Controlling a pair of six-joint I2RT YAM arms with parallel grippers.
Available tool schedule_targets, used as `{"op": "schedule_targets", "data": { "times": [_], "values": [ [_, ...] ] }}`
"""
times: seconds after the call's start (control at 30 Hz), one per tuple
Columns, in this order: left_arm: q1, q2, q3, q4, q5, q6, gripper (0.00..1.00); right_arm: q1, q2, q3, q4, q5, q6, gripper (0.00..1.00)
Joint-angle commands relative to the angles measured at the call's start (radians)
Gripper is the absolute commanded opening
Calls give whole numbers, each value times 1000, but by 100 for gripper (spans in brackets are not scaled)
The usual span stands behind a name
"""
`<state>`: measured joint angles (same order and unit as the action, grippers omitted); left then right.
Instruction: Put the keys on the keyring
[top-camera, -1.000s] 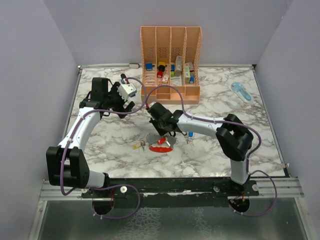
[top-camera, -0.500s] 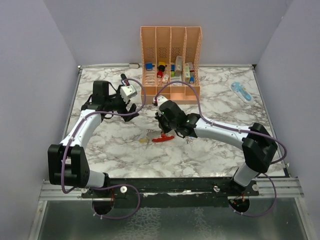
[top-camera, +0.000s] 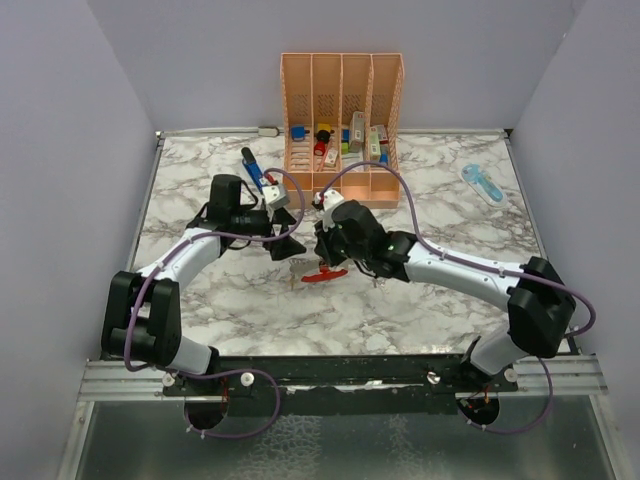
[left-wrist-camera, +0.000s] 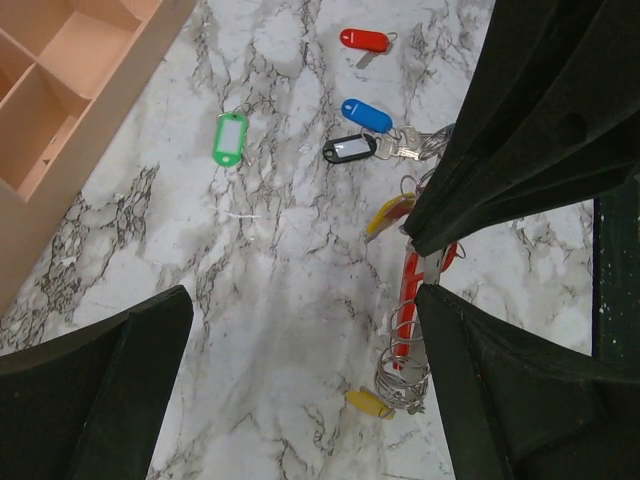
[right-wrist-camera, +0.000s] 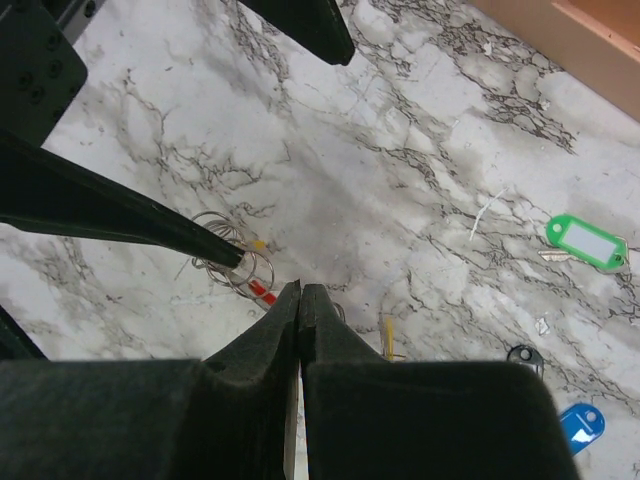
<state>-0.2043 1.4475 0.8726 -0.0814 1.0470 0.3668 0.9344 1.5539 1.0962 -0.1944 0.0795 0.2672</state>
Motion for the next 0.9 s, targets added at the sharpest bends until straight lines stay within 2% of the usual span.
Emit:
{"op": "schedule_targets", "data": {
  "times": [0.0,0.17,0.43,0.67,0.87],
  "values": [
    [-23,10,-12,85,60,-48,98,4,-68,-8,64,-46,30,1],
    [-74,17,11,4,61,18,98,8,-94,-11,57,-19,36,1],
    [-67,7,34,-121,-17,124,96,8,-124,-45,26,-2,36,1],
    [42,-17,63,-158,-25,120,94,9,-134,-155,44,6,84,1],
    [86,-43,95,-278,-116,215,93,9,-149,-237,74,-6,109,1]
  ]
}}
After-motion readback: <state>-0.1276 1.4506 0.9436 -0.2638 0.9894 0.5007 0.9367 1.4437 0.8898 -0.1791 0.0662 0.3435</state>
